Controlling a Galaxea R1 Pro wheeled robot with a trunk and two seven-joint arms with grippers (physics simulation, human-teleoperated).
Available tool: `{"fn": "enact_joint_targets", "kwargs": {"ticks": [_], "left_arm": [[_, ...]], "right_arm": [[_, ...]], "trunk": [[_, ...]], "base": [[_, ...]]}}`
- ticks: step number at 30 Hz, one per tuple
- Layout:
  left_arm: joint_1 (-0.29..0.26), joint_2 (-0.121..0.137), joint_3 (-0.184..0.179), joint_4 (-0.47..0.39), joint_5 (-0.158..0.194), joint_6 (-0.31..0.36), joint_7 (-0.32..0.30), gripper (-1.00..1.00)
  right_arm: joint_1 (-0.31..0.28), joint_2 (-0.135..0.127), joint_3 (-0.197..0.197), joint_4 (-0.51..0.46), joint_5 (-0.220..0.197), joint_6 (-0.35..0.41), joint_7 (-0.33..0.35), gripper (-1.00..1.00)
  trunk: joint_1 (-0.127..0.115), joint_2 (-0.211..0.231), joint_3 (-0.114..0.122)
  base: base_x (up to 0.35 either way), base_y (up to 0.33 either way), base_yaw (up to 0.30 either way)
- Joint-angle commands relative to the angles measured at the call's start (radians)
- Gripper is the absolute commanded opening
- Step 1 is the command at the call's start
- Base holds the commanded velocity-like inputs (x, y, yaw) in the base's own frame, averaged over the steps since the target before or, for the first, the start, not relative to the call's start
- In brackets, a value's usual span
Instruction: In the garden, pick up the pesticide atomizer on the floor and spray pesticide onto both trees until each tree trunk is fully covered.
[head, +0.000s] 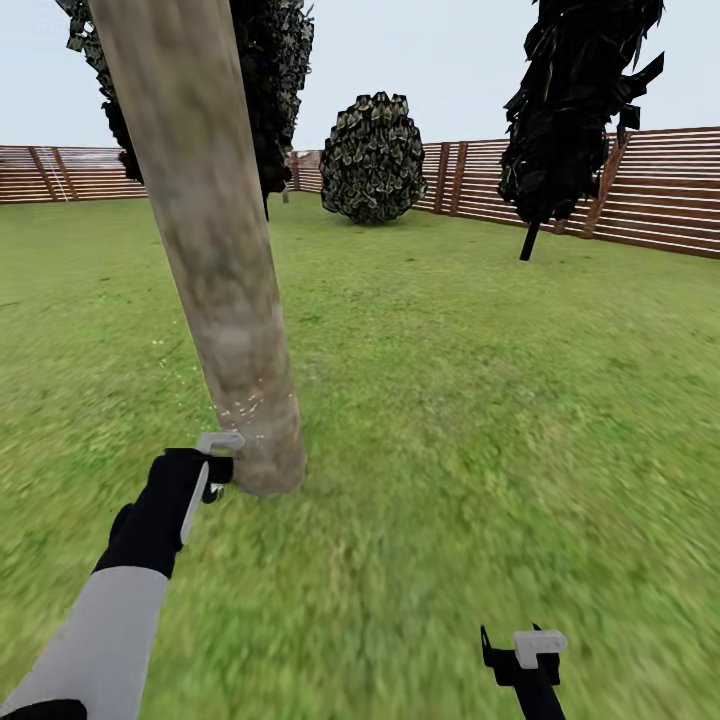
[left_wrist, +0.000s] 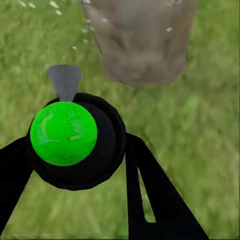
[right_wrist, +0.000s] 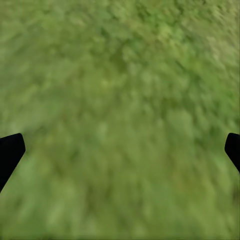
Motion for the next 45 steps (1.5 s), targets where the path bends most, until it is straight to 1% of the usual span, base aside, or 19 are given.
{"fn": "enact_joint_targets", "kwargs": {"ticks": [1,3,6,10,12,15,17,18,19,22,26,28,32,36,38,39,41,43,45], "left_arm": [[0.000,0.009,-0.001,-0.013,0.010,0.017,-0.002,-1.00],[0.001,0.019,-0.002,-0.040,0.014,0.041,-0.004,-1.00],[0.004,0.010,-0.006,-0.048,0.017,0.047,-0.008,-1.00],[-0.003,-0.048,-0.011,-0.052,0.035,0.059,-0.043,-1.00],[-0.005,-0.033,-0.004,-0.052,0.038,0.079,-0.046,-1.00],[-0.006,0.004,-0.001,-0.052,0.038,0.083,-0.048,-1.00],[-0.006,0.055,0.000,-0.051,0.060,0.083,-0.074,-1.00],[-0.005,0.067,-0.001,-0.052,0.073,0.083,-0.086,-1.00],[-0.004,0.070,-0.003,-0.052,0.079,0.083,-0.091,-1.00],[-0.002,0.060,-0.012,-0.081,0.088,0.084,-0.099,-1.00],[-0.005,0.001,-0.022,-0.107,0.088,0.084,-0.097,-1.00],[-0.020,-0.015,-0.027,-0.111,0.088,0.086,-0.097,-1.00],[-0.041,-0.017,-0.028,-0.112,0.087,0.102,-0.097,-1.00],[-0.058,0.006,-0.017,-0.112,0.083,0.107,-0.096,-1.00],[-0.061,0.032,-0.013,-0.112,0.082,0.108,-0.096,-1.00],[-0.061,0.034,-0.015,-0.112,0.081,0.108,-0.096,-1.00],[-0.061,0.027,-0.019,-0.116,0.080,0.109,-0.095,-1.00],[-0.065,0.002,-0.036,-0.145,0.081,0.114,-0.095,-1.00],[-0.072,-0.010,-0.050,-0.162,0.080,0.116,-0.094,-1.00]], "right_arm": [[0.000,0.000,0.000,0.000,0.000,0.000,0.000,1.00],[0.000,0.000,0.000,0.000,0.000,0.000,0.000,1.00],[0.000,0.000,0.000,0.000,0.000,0.001,0.000,1.00],[0.000,0.000,0.000,0.000,0.000,0.000,0.000,1.00],[0.000,0.000,0.000,0.000,0.000,0.000,0.000,1.00],[0.001,0.000,0.000,0.000,0.000,0.001,0.000,1.00],[0.001,0.000,0.000,0.000,0.000,0.000,0.000,1.00],[0.002,0.000,0.000,0.000,0.000,0.000,0.000,1.00],[0.002,0.000,0.000,0.000,0.000,0.000,0.000,1.00],[0.002,0.000,0.000,0.000,0.000,0.000,0.000,1.00],[0.002,0.000,0.000,0.000,0.000,0.000,0.000,1.00],[0.002,0.000,0.000,0.000,0.000,0.000,0.000,1.00],[0.002,0.000,0.000,0.000,0.000,0.001,0.000,1.00],[0.002,0.000,0.000,0.000,0.000,0.001,0.000,1.00],[0.002,0.000,0.000,0.000,0.000,0.001,0.000,1.00],[0.002,0.000,0.000,0.000,0.000,0.001,0.000,1.00],[0.002,0.000,0.000,0.000,0.000,0.001,0.000,1.00],[0.002,0.000,0.000,0.000,0.000,0.001,0.000,1.00],[0.002,0.000,0.000,0.000,0.000,0.001,0.000,1.00]], "trunk": [[0.000,0.000,0.000],[0.000,0.000,0.000],[0.000,0.000,0.000],[0.000,0.000,0.000],[0.000,0.000,0.000],[0.000,0.000,0.000],[0.000,0.000,0.000],[0.000,0.000,0.000],[0.000,0.000,0.000],[0.000,0.000,0.000],[0.000,0.000,0.000],[0.000,0.000,0.000],[0.000,0.000,0.000],[0.000,0.000,0.000],[0.000,0.000,0.000],[0.000,0.000,0.000],[0.000,0.000,0.000],[0.000,0.000,0.000],[0.000,0.000,0.000]], "base": [[0.000,0.001,0.000],[0.000,0.000,0.000],[0.000,0.000,0.000],[0.000,0.000,0.000],[0.000,0.000,0.000],[0.000,0.000,0.000],[0.000,0.000,0.000],[0.000,0.000,0.000],[0.000,0.000,0.000],[-0.070,0.000,0.000],[-0.205,0.000,0.000],[-0.026,0.000,0.000],[-0.005,0.000,0.000],[0.000,0.000,0.000],[0.000,0.000,0.000],[0.000,0.000,0.000],[0.000,0.000,0.000],[0.000,0.000,0.000],[0.000,0.000,0.000]]}}
